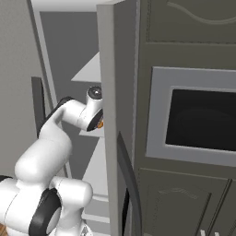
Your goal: Take the eggplant, tangerine, and pear from the freezer and place them in the bowl on the counter.
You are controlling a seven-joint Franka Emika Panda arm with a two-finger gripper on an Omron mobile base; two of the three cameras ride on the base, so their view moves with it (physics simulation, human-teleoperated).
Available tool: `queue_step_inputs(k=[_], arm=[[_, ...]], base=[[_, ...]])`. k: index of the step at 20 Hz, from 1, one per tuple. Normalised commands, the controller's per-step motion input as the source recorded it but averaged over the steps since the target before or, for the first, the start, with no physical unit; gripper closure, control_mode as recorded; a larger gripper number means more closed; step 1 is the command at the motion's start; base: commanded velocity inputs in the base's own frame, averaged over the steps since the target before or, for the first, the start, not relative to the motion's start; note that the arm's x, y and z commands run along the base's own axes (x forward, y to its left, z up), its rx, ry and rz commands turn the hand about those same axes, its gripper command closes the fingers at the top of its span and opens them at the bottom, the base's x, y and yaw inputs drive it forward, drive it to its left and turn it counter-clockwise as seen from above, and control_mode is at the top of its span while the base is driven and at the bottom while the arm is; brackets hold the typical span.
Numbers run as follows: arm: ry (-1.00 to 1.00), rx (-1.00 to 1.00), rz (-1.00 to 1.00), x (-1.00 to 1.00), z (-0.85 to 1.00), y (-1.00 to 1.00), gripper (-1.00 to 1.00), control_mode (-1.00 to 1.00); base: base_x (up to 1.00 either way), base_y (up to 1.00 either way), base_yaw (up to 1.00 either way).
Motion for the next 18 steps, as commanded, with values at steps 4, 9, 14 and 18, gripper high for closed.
queue_step_inputs(k=[4,9,14,18], arm=[[0.0,-0.01,0.09,0.0,-0.07,0.0,-1.0,-1.0],[0.0,-0.04,0.06,0.0,-0.09,0.03,-1.0,-1.0],[0.0,-0.01,0.07,0.0,-0.01,0.0,-1.0,-1.0],[0.0,-0.01,0.08,0.0,0.0,0.03,-1.0,-1.0]], base=[[0.0,0.0,0.0],[0.0,0.0,0.0],[0.0,0.0,0.0],[0.0,0.0,0.0]])
